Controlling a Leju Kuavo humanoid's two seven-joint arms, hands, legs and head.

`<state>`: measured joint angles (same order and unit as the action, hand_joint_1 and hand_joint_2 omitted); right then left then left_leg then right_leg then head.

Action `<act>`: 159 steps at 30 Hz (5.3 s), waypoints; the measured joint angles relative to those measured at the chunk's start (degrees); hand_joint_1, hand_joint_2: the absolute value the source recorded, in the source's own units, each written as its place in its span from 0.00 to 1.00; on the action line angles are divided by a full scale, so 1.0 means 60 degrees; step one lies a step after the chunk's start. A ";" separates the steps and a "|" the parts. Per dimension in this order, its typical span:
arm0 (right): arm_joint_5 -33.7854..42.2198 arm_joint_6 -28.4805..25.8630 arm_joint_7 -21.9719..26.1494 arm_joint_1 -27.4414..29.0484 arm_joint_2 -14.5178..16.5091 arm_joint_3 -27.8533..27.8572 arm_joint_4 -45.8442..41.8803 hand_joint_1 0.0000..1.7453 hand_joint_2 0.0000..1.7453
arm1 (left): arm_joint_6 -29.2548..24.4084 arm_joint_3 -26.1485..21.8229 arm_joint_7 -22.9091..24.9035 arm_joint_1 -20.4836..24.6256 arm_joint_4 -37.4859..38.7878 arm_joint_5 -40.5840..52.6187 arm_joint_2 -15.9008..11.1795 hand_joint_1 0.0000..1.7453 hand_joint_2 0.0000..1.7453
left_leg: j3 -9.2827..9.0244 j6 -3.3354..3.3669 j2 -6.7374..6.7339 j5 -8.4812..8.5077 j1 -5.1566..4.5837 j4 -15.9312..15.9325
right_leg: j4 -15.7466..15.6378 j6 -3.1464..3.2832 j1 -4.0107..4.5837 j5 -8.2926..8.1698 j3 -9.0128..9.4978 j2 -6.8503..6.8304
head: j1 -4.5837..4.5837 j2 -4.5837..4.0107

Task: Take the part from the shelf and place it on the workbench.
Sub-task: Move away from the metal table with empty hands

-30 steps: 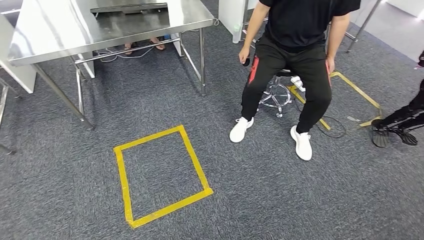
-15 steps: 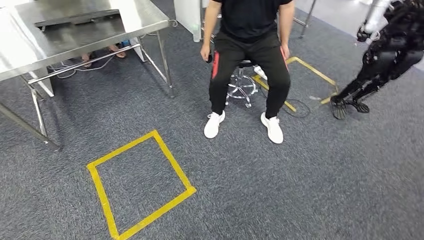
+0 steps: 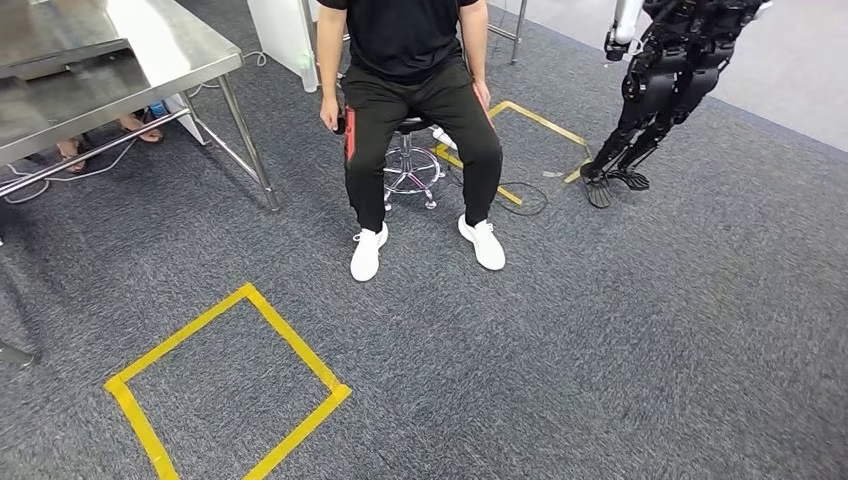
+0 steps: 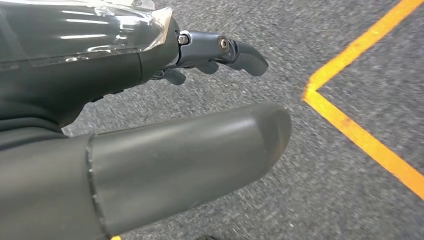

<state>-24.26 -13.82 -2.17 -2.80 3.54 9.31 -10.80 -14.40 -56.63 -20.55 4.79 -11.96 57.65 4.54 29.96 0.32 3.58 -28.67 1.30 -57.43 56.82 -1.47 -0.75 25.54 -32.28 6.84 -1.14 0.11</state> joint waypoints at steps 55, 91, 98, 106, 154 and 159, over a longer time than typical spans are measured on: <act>0.0028 0.0001 -0.0155 0.0024 -0.0082 0.0057 0.0004 0.00 0.00 | 0.0128 0.0130 0.0252 -0.0128 0.0047 0.0298 -0.0039 0.00 0.00 | 0.1098 -0.0128 -0.0573 -0.1355 -0.0036 -0.2637 | -0.0008 0.0250 -0.0056 0.0077 0.0109 -0.0775 | -0.0002 0.0000; -0.0966 0.0016 -0.0225 -0.0228 -0.0143 -0.0283 0.0066 0.00 0.00 | -0.0219 0.0225 0.1094 -0.0083 0.0072 0.0704 0.0065 0.00 0.00 | 0.0197 0.0068 0.0156 0.0027 -0.0040 -0.0215 | 0.0165 0.0159 0.0058 0.0114 -0.0012 -0.0074 | -0.0014 0.0000; -0.1186 0.0173 -0.0382 -0.0214 -0.0130 -0.0477 0.0092 0.00 0.00 | -0.0756 0.0283 0.1684 -0.0077 0.0069 0.0892 0.0127 0.00 0.00 | 0.0171 0.0450 -0.0695 0.0190 -0.0113 0.0015 | 0.1983 0.0047 0.0031 0.0982 -0.1086 -0.0936 | -0.0043 0.0000; -0.1425 0.0328 -0.0437 -0.0246 -0.0076 -0.0701 0.0096 0.00 0.00 | -0.0940 0.0277 0.2352 -0.0104 0.0066 0.0945 0.0195 0.00 0.00 | 0.0059 0.0214 -0.1636 0.0035 -0.0199 -0.0045 | 0.0239 -0.0273 -0.0083 0.0325 0.0032 -0.1922 | -0.0029 0.0000; -0.0974 0.0215 -0.0071 -0.0191 -0.0146 -0.0211 0.0095 0.00 0.00 | -0.0431 0.0553 0.1770 -0.0013 0.0082 0.1381 -0.0027 0.00 0.00 | 0.0295 0.0080 -0.0030 0.0246 -0.0060 -0.0063 | 0.0072 0.0038 -0.0002 0.0222 0.0058 0.0137 | 0.0038 0.0000; -0.0999 0.0229 -0.0057 -0.0143 -0.0158 -0.0211 0.0095 0.00 0.00 | -0.0393 0.0550 0.1800 -0.0032 0.0080 0.1375 -0.0007 0.00 0.00 | 0.0204 0.0346 -0.0675 0.0413 -0.0043 0.0226 | 0.1770 0.0032 0.0017 0.1103 -0.0836 -0.0860 | -0.0039 0.0000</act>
<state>-30.26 -12.44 -2.51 -3.66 2.58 8.04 -10.23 -16.76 -53.33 -9.75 4.59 -11.47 65.90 4.49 31.18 2.39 -0.47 -26.19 1.04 -56.07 67.44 -1.28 -0.65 32.15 -37.30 1.68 -1.38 0.11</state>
